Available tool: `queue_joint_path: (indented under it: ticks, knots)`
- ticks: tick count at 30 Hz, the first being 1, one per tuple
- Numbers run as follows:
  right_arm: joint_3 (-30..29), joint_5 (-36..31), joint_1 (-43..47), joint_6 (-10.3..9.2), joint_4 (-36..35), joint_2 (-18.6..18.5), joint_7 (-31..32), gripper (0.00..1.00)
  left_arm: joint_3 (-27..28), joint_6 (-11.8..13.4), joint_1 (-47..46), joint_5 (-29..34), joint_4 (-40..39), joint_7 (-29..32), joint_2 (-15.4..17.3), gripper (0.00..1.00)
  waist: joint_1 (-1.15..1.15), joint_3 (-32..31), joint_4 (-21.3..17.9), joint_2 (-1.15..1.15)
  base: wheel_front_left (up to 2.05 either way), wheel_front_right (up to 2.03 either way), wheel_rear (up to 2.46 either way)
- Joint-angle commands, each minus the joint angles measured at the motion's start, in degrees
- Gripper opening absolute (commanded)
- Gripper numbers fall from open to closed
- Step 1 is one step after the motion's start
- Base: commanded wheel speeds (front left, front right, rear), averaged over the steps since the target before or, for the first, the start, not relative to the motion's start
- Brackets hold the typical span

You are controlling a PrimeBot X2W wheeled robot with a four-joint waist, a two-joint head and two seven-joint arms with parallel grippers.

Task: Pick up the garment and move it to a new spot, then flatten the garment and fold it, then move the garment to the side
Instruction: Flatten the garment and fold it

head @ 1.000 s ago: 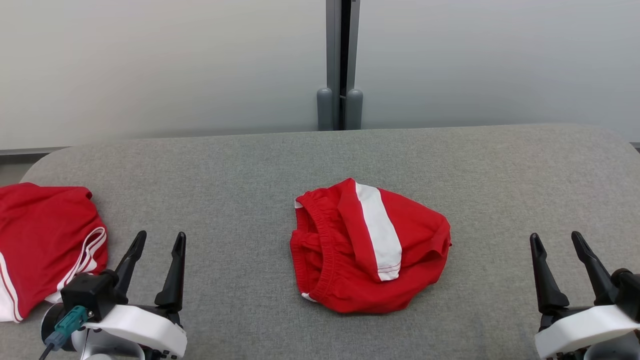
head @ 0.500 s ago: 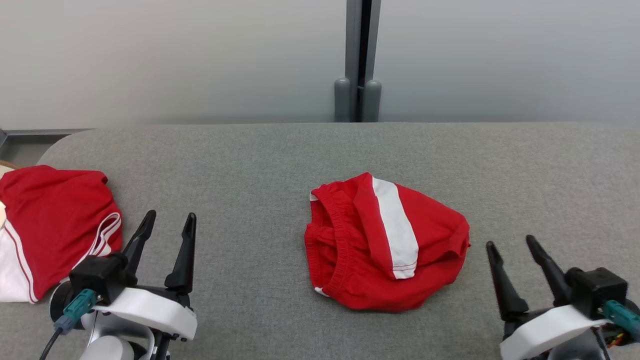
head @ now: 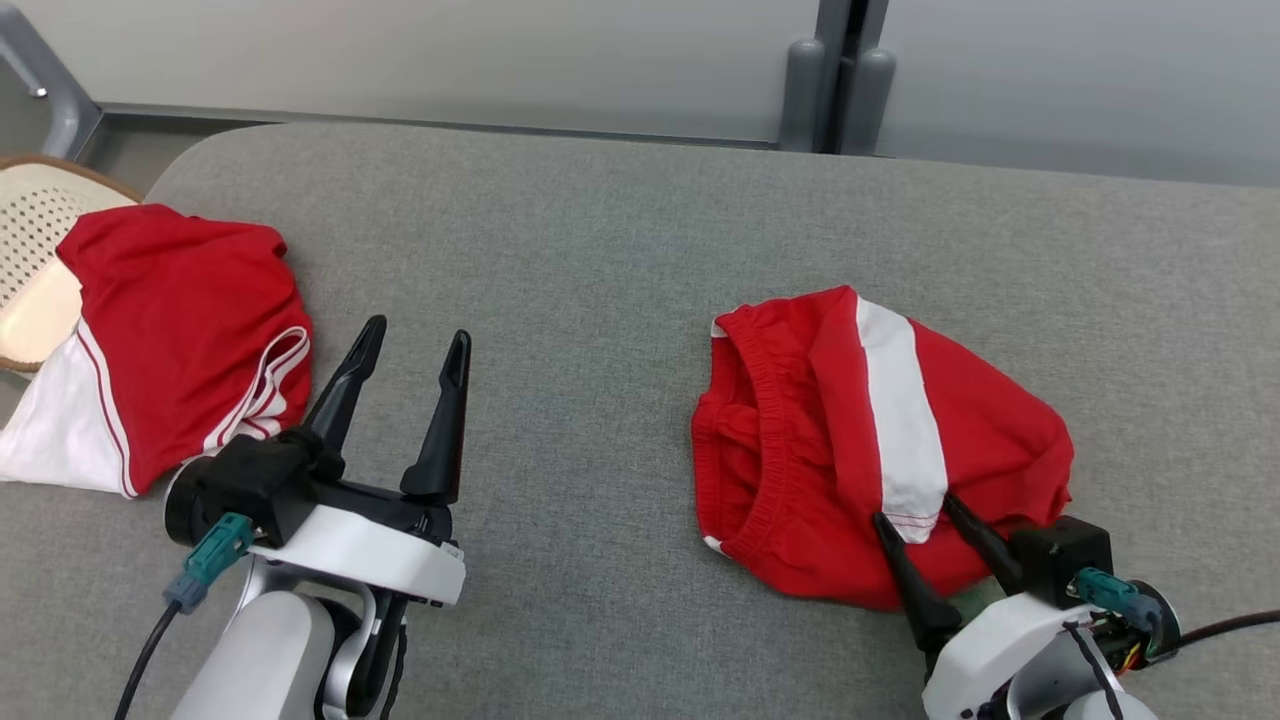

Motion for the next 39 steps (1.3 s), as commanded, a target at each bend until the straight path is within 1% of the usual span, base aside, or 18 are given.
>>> queue_joint_path:
  ticks: [1, 2, 3, 4, 7, 11, 17, 20, 23, 25, 27, 28, 30, 31, 32, 33, 34, 39]
  knots:
    - [-0.12, 0.34, -1.01, 0.00, 0.65, -0.20, 0.02, 0.58, -0.01, -0.15, -0.89, 0.12, 0.22, -0.42, -0.10, 1.00, 0.00, 1.56, 1.25, 0.00, 0.00, 0.00, 0.00]
    - [-0.05, 0.46, -1.35, 0.00, 0.91, -0.25, -0.17, 0.40, -0.06, -0.18, -1.08, 0.17, 0.41, -0.51, -0.15, 1.00, 0.00, 1.71, 1.24, 0.00, 0.00, 0.00, 0.00]
    - [0.08, 0.61, -1.86, 0.00, 0.80, -0.30, -0.59, 0.15, 0.01, -0.10, -1.33, 0.37, 0.44, -0.69, -0.09, 1.00, 0.00, 1.90, 1.07, 0.00, 0.00, 0.00, 0.00]
    - [0.33, 0.90, -2.30, 0.00, 0.65, -0.49, -0.87, 0.00, 0.10, -0.04, -1.51, 0.28, 0.42, -0.81, -0.16, 1.00, 0.00, 2.08, 0.78, 0.00, 0.00, 0.00, 0.00]
    - [0.36, 1.46, -2.84, -0.01, -0.34, -1.36, -2.17, 0.00, 0.12, 0.23, -1.68, 0.67, 0.77, -1.03, 0.10, 1.00, 0.00, 2.14, -0.04, 0.00, 0.00, 0.00, 0.00]
    - [-1.65, 1.24, -3.15, -0.01, -3.79, -2.28, -3.33, 0.00, 0.47, 0.54, -1.14, 0.53, 1.06, -1.24, 0.52, 1.00, 0.00, 1.63, -1.62, 0.00, 0.00, 0.00, 0.00]
    - [-8.70, 0.02, -1.40, -0.01, -10.21, -3.82, -2.08, 0.00, 1.06, 1.22, -0.39, 0.32, 0.77, -0.91, 1.39, 1.00, 0.00, 0.87, -4.30, 0.00, 0.00, 0.00, 0.00]
    - [-11.86, 0.22, 0.97, -0.01, -11.09, -4.84, -0.02, 0.00, 1.06, 1.58, -0.11, 0.10, 0.48, -0.59, 1.44, 1.00, 0.00, 0.65, -4.95, 0.00, 0.00, 0.00, 0.00]
    - [-13.36, 0.90, 4.10, -0.01, -9.44, -5.48, 1.71, 0.00, 1.20, 1.89, 0.27, -0.15, 0.28, -0.41, 1.56, 1.00, 0.00, 0.47, -5.57, 0.00, 0.00, 0.00, 0.00]
    - [-13.33, 1.50, 5.19, -0.01, -8.57, -5.18, 2.15, 0.00, 1.20, 2.00, 0.41, -0.14, 0.35, -0.38, 1.59, 1.00, 0.00, 0.39, -5.68, 0.00, 0.00, 0.00, 0.00]
    - [-13.22, 1.22, 7.17, -0.01, -5.85, -5.38, 3.36, 0.00, 1.10, 2.13, 0.65, -0.21, 0.34, -0.17, 1.63, 1.00, 0.00, 0.30, -5.86, 0.00, 0.00, 0.00, 0.00]
    - [-12.99, 1.74, 7.64, -0.01, -4.53, -4.88, 3.31, 0.00, 1.05, 2.26, 0.69, -0.16, 0.35, -0.18, 1.69, 1.00, 0.00, 0.29, -5.96, 0.00, 0.00, 0.00, 0.00]
    - [-12.45, 1.15, 8.48, -0.01, -1.32, -5.12, 2.91, 0.00, 0.98, 2.33, 0.72, -0.36, 0.26, -0.04, 1.63, 1.00, 0.00, 0.27, -6.15, 0.00, 0.00, 0.00, 0.00]
    - [-12.35, 1.64, 8.60, -0.02, 0.24, -4.45, 2.60, 0.00, 0.87, 2.43, 0.74, -0.32, 0.24, 0.01, 1.63, 1.00, 0.00, 0.24, -6.20, 0.00, 0.00, 0.00, 0.00]
    - [-12.23, 1.77, 8.30, -0.01, 1.28, -4.04, 1.86, 0.24, 0.81, 2.42, 0.79, -0.45, 0.24, 0.07, 1.59, 1.00, 0.00, 0.22, -6.28, 0.00, 0.00, 0.00, 0.00]
    - [-12.24, 2.04, 7.73, -0.01, 1.95, -3.83, 0.91, 0.24, 0.83, 2.51, 0.88, -0.49, 0.26, 0.09, 1.62, 1.00, 0.00, 0.15, -6.39, 0.00, 0.00, 0.00, 0.00]
    - [-12.54, 2.48, 7.13, -0.02, 2.44, -3.33, -0.16, 1.00, 0.85, 2.56, 1.04, -0.53, 0.28, 0.07, 1.68, 1.00, 0.00, 0.00, -6.54, 0.00, 0.00, 0.00, 0.00]
    - [-14.52, 3.82, 5.23, -0.01, -0.66, -2.26, -5.53, 1.00, 1.31, 3.39, 2.44, -0.88, 0.45, 0.05, 2.00, 1.00, 0.00, -1.29, -7.09, 0.00, 0.00, 0.00, 0.00]
